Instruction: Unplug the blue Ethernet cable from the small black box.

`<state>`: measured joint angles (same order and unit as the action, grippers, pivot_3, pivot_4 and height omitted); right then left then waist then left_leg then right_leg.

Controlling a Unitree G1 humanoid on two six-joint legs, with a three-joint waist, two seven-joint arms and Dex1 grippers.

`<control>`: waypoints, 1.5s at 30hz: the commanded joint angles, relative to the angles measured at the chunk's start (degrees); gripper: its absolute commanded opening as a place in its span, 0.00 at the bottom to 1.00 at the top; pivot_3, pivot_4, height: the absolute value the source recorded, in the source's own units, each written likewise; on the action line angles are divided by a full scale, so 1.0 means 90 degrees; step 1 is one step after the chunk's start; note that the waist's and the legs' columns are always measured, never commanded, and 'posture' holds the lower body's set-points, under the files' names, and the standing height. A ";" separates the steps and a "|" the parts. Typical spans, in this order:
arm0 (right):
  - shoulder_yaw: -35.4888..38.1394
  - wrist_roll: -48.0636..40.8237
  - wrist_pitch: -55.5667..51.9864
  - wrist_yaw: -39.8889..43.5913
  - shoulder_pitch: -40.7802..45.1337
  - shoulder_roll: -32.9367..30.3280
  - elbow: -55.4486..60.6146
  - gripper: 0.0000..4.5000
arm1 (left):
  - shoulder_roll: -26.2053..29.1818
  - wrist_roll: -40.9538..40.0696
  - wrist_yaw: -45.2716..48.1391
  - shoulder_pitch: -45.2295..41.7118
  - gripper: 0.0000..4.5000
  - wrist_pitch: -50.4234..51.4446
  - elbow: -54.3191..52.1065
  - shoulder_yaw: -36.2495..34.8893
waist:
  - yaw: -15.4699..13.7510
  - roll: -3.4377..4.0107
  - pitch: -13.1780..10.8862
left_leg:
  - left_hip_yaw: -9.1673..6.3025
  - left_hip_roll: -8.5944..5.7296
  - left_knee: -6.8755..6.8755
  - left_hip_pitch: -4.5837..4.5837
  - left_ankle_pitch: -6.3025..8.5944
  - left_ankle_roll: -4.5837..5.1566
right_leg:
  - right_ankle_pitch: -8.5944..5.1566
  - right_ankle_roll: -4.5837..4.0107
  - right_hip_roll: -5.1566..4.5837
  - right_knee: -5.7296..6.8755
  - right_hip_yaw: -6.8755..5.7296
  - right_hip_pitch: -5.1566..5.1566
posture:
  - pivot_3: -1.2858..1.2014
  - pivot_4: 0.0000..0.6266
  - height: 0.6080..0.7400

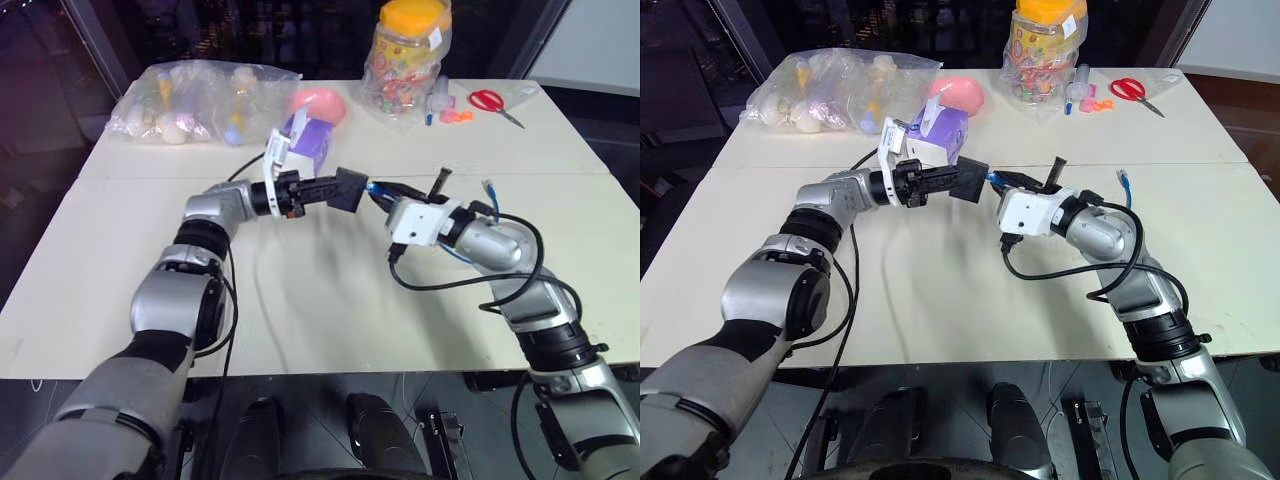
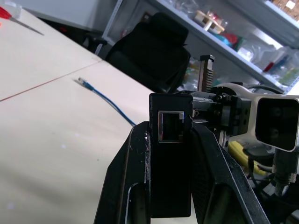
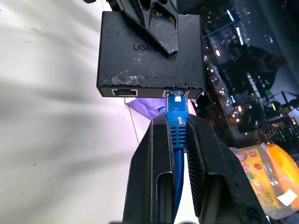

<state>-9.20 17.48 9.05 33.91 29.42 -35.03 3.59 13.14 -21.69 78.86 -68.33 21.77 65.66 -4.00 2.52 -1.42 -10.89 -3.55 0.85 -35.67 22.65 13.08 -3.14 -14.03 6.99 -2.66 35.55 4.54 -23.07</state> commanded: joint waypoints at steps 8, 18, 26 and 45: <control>0.2811 -0.4752 -0.5164 -0.0906 -0.0914 0.2011 0.2890 0.84 | -0.0035 -0.0637 -0.0023 0.0159 0.11 0.0621 -0.0358 -0.1001 | -0.0009 -0.0001 0.0000 | -0.0016 0.0002 -0.0004 0.0009 0.0000 0.0000 | 0.0000 0.0000 0.0000 0.0013 -0.0010 -0.0001 | 0.52 0.24 0.99; 0.3375 -1.0159 -0.6073 -0.3392 -0.1300 0.3810 0.3177 0.84 | -0.0738 -0.1902 -0.0394 0.0685 0.11 0.2540 -0.1843 -0.1659 | 0.0000 0.0001 0.0000 | -0.0022 0.0005 -0.0008 -0.0009 0.0000 0.0000 | -0.0003 -0.0007 -0.0002 0.0054 -0.0013 -0.0003 | 0.52 0.24 0.99; 0.2993 -1.0051 -0.5426 -0.3519 -0.1231 0.3659 0.2938 0.84 | -0.0953 -0.2313 -0.0801 0.1316 0.11 0.3464 -0.3107 -0.1461 | 0.0005 0.0003 0.0001 | -0.0019 0.0006 0.0003 -0.0012 0.0000 0.0000 | -0.0004 -0.0006 0.0003 0.0053 -0.0011 -0.0009 | 0.52 0.24 0.99; 0.2472 -0.9991 -0.4939 -0.3350 -0.1156 0.3273 0.2508 0.10 | -0.1020 -0.2604 -0.1062 0.1577 0.11 0.3726 -0.3551 -0.1240 | 0.0002 0.0003 0.0001 | -0.0014 0.0006 0.0005 -0.0009 0.0000 0.0000 | -0.0005 -0.0008 0.0002 0.0039 -0.0008 -0.0008 | 0.52 0.24 0.99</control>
<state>13.44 -72.21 -36.16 3.42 18.27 -5.37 25.41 4.28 -43.38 68.93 -53.75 54.88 35.93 -15.37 2.54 -1.40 -10.88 -3.67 0.90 -35.62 22.57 13.08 -3.14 -14.07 6.92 -2.64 35.90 4.47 -23.14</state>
